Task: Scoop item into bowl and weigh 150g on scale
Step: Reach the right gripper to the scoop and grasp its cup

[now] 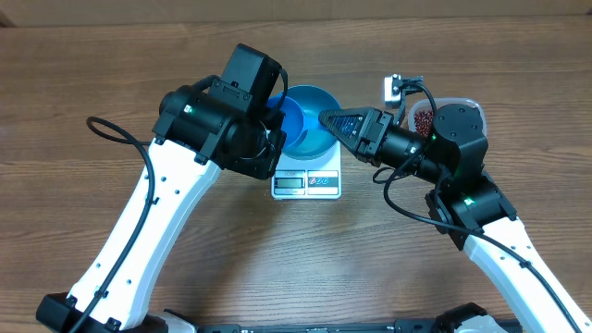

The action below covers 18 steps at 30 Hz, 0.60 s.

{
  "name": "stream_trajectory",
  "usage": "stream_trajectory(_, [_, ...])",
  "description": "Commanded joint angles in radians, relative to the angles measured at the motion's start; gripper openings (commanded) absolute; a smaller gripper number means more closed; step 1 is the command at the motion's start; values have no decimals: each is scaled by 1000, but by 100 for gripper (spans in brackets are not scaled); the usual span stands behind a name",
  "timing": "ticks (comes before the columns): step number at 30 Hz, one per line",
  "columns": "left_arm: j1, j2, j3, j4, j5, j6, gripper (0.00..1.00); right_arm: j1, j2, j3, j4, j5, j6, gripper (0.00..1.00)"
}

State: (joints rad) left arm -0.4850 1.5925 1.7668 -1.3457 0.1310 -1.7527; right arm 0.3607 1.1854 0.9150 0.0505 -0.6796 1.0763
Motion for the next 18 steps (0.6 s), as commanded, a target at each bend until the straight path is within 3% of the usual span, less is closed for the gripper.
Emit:
stream_trajectory(1, [-7,-10,17,0,1,-26,4,4,-5,16,-1,18,-3,30])
stream_trajectory(18, [-12,-10,17,0,1,-36,4,4,-5,16,-3,37,-3,23])
